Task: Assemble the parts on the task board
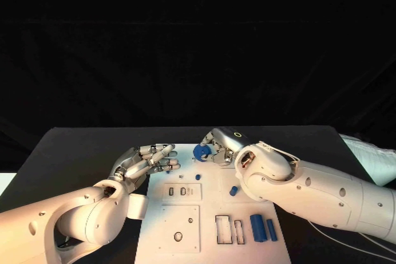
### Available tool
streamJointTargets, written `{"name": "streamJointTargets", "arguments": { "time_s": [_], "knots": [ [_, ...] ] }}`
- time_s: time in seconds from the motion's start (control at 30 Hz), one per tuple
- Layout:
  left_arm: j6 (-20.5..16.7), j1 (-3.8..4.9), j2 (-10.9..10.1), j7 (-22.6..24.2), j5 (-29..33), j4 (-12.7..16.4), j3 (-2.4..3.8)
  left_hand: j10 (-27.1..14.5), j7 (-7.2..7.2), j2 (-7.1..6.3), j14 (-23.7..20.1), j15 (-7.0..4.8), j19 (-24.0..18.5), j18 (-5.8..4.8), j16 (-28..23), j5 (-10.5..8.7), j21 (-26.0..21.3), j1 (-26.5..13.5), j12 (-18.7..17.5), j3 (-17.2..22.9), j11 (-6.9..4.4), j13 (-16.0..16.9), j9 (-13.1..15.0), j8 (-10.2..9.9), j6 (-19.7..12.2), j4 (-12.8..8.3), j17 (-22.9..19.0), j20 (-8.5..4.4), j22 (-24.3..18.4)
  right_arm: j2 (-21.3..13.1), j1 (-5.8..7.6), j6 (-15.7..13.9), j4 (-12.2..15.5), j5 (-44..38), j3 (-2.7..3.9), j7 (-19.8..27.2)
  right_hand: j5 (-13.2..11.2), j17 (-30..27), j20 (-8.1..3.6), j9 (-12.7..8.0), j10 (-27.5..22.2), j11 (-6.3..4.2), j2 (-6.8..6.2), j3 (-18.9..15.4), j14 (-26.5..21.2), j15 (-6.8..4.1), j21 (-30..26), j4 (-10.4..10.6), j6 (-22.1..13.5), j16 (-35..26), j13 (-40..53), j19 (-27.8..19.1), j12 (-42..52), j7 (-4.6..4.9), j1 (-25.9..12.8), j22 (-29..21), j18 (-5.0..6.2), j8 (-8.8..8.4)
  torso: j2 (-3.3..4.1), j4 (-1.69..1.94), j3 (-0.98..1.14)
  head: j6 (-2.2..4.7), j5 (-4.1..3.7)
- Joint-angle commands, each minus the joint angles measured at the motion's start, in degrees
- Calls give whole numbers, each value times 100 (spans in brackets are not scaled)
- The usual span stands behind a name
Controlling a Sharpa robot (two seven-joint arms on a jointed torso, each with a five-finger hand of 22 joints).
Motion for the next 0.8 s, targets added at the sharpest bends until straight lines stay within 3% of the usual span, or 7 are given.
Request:
{"name": "streamJointTargets", "arguments": {
  "time_s": [0.03, 0.3, 0.8],
  "knots": [
    [63, 2, 19, 28, 4, -3, 4, -48, 2, 8, -24, 25, 33, 66, -26, -13, -28, 54, -21, -3, -4, -6, -5, -30, -50, -36, 9, -10, -7, 116, -43, -5, -84, -81, -15, 88, 15, 722, -16, 208, 99, 11, 2, 115, 444, -15, 37, 70, 92, 23, 591, 162, -37, -57, -83, 884, -71, 11, 4, 8, -2, -4, 17],
    [64, 0, 40, 31, 4, -19, 4, -45, 1, 13, -23, 24, 35, 67, -27, -13, -30, 60, -21, 2, -4, -6, -4, -29, -48, -43, 12, -11, -6, 392, -155, 48, -271, -59, -33, 122, 15, 710, -10, 208, 93, 20, -12, 147, 441, -8, 38, 70, 73, 16, 585, 163, -53, -47, -123, 886, -71, -15, 3, -8, 5, -7, 50],
    [92, -1, 40, -14, 4, -31, 4, -42, 1, 21, -22, 24, 38, 67, -29, -13, -33, 71, -21, 10, -6, -6, -4, -28, -46, -57, 18, -12, -6, 625, -185, 12, -598, -97, -67, 38, 15, 704, 9, 197, 60, 51, -77, 217, 439, 16, 30, 40, -8, 11, 554, 148, -116, -8, -188, 869, -67, -99, 5, -10, 10, -13, 67]
  ]
}}
